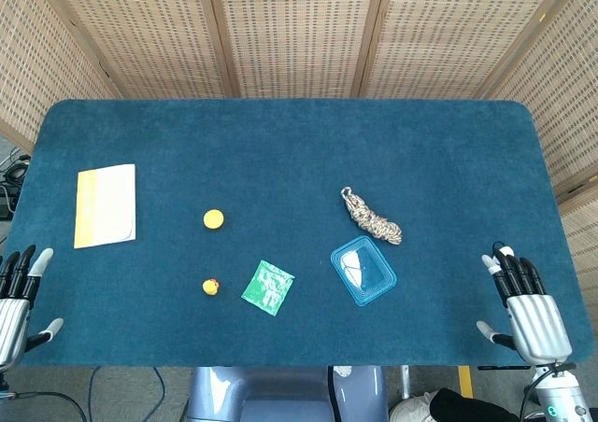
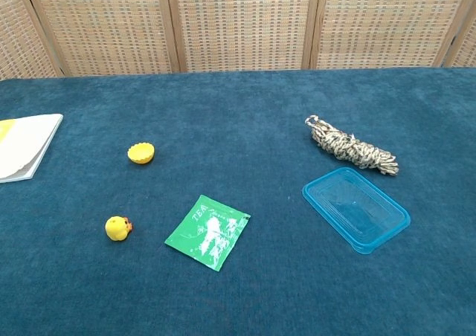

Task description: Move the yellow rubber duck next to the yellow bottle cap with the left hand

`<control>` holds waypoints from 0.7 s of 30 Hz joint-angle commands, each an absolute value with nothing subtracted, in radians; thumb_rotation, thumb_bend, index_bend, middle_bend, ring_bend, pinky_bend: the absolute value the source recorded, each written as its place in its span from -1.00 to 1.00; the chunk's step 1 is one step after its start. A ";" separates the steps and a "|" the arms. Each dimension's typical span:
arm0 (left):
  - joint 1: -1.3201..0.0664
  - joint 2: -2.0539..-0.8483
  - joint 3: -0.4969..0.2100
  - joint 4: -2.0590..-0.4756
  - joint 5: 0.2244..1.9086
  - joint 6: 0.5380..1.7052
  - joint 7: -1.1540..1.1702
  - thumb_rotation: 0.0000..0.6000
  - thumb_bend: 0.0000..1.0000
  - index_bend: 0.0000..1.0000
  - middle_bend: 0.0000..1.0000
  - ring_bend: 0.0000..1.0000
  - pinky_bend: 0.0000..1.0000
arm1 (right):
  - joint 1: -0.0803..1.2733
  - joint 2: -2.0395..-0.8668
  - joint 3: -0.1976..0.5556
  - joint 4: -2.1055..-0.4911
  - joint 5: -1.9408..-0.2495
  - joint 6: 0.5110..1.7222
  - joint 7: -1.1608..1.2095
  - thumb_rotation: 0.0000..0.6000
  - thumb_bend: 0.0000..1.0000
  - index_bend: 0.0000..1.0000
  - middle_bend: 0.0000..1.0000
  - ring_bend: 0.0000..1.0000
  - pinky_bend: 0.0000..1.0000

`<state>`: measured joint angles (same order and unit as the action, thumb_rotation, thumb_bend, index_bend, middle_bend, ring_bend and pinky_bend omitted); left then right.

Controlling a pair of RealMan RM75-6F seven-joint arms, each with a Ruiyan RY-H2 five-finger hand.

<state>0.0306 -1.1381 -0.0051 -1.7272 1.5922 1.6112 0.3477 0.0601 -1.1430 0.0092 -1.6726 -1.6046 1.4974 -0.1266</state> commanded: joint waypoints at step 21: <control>-0.062 -1.171 0.012 -1.736 1.700 1.508 0.351 1.00 -0.72 -1.00 -1.00 -1.00 -1.00 | 0.061 -1.132 0.016 -1.680 -1.591 1.498 -0.098 1.00 -1.00 -1.00 -1.00 -1.00 -1.00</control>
